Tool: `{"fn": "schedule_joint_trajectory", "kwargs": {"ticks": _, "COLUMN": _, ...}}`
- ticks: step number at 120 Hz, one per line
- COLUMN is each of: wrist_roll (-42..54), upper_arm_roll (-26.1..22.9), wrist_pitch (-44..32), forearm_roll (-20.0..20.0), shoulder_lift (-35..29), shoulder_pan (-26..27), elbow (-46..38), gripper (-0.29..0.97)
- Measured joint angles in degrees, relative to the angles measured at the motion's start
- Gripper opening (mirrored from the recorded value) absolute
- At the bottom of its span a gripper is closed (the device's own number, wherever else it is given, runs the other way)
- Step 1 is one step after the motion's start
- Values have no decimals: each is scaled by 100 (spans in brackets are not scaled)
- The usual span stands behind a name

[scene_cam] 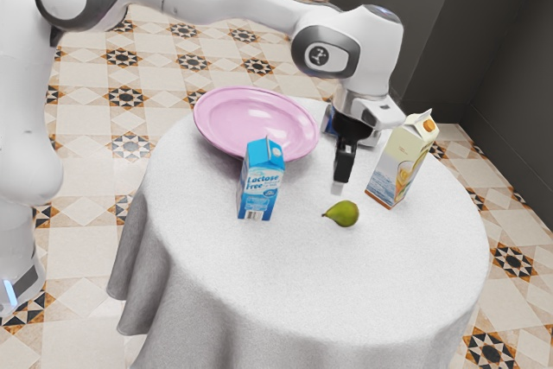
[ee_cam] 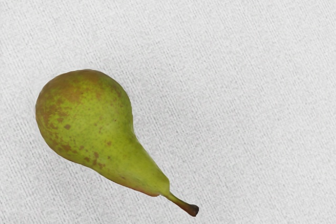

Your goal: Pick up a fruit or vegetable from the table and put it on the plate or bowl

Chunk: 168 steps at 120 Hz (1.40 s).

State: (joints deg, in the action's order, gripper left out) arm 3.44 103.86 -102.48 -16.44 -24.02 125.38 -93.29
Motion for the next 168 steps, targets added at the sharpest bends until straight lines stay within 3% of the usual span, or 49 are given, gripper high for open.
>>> {"fn": "schedule_joint_trajectory", "kwargs": {"ticks": 22, "wrist_roll": -608, "upper_arm_roll": 896, "wrist_pitch": -276, "forearm_roll": -353, "shoulder_lift": -861, "shoulder_pan": 627, "elbow": 99, "gripper": 66}}
{"fn": "schedule_joint_trajectory", "kwargs": {"ticks": 58, "wrist_roll": -1633, "upper_arm_roll": 1106, "wrist_pitch": -341, "forearm_roll": -758, "shoulder_lift": -1142, "shoulder_pan": 1243, "elbow": 401, "gripper": 66}}
{"fn": "schedule_joint_trajectory", "kwargs": {"ticks": 108, "wrist_roll": -2423, "upper_arm_roll": 1519, "wrist_pitch": -183, "forearm_roll": -796, "shoulder_lift": -1177, "shoulder_pan": 1313, "elbow": 305, "gripper": 62}}
{"fn": "schedule_joint_trajectory", "kwargs": {"ticks": 128, "wrist_roll": -2639, "upper_arm_roll": 1554, "wrist_pitch": 136, "forearm_roll": -809, "shoulder_lift": -1156, "shoulder_pan": 1327, "elbow": 401, "gripper": 33}}
{"fn": "schedule_joint_trajectory", "kwargs": {"ticks": 150, "wrist_roll": -2821, "upper_arm_roll": 1536, "wrist_pitch": 1336, "forearm_roll": -838, "shoulder_lift": -1044, "shoulder_pan": 1454, "elbow": 1408, "gripper": 28}}
{"fn": "schedule_joint_trajectory", "kwargs": {"ticks": 168, "wrist_roll": -2916, "upper_arm_roll": 1477, "wrist_pitch": 1865, "forearm_roll": -1183, "shoulder_lift": -997, "shoulder_pan": 1453, "elbow": 2258, "gripper": 29}}
